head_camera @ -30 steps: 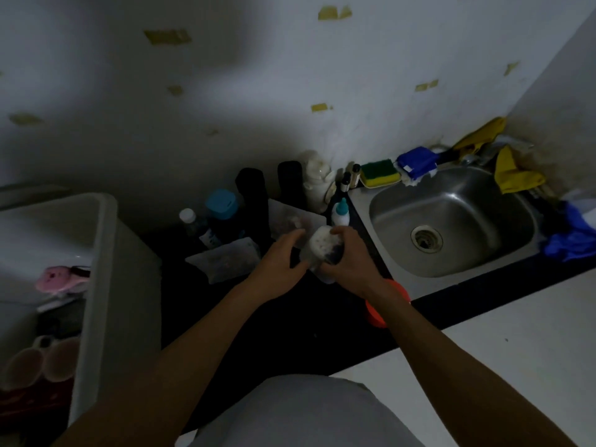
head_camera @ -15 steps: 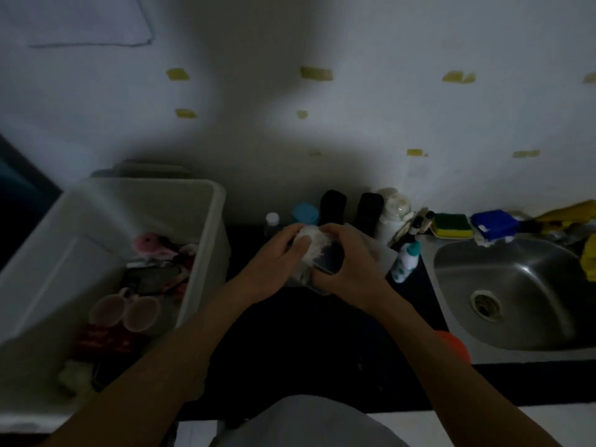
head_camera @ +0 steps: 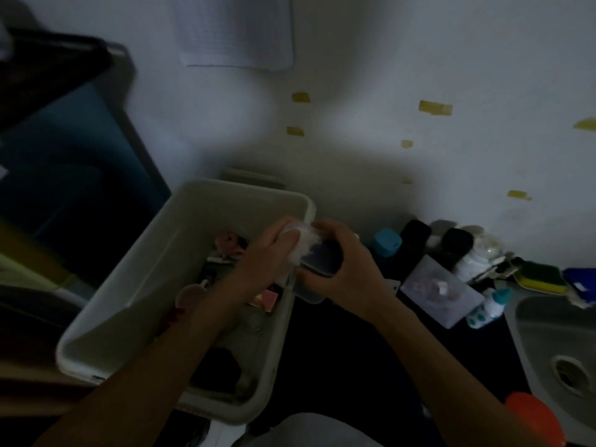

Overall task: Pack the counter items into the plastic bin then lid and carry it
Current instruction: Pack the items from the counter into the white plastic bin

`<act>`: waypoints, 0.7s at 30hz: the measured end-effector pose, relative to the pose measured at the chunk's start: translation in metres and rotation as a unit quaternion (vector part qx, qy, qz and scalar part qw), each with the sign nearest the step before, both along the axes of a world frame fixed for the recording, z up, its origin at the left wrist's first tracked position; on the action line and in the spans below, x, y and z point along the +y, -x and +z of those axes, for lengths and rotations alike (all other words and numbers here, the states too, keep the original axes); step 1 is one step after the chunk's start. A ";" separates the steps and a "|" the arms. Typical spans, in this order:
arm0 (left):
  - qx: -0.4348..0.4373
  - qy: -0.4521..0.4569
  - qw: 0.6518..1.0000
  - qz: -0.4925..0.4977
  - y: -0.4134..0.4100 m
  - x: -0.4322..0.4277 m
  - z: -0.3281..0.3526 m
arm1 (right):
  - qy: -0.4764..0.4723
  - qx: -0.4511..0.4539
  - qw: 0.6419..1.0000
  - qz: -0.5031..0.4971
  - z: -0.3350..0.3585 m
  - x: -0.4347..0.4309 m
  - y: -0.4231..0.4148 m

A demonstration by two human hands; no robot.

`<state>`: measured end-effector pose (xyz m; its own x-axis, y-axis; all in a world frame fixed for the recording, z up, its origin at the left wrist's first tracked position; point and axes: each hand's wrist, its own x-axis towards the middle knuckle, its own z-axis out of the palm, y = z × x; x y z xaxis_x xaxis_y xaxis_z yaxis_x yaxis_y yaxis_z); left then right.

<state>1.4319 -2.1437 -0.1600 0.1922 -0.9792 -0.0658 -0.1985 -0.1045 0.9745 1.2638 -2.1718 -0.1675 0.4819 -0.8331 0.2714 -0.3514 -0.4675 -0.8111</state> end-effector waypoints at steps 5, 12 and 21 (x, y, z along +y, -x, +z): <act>0.021 -0.001 0.998 0.054 -0.043 0.006 -0.006 | -0.007 -0.015 1.000 0.017 0.000 0.007 -0.042; -0.005 -0.032 0.997 0.071 -0.098 0.022 -0.030 | -0.051 0.005 0.998 0.042 -0.010 0.017 -0.094; 0.096 -0.094 0.988 0.081 -0.143 0.039 -0.056 | -0.176 0.064 0.980 0.068 -0.030 0.031 -0.131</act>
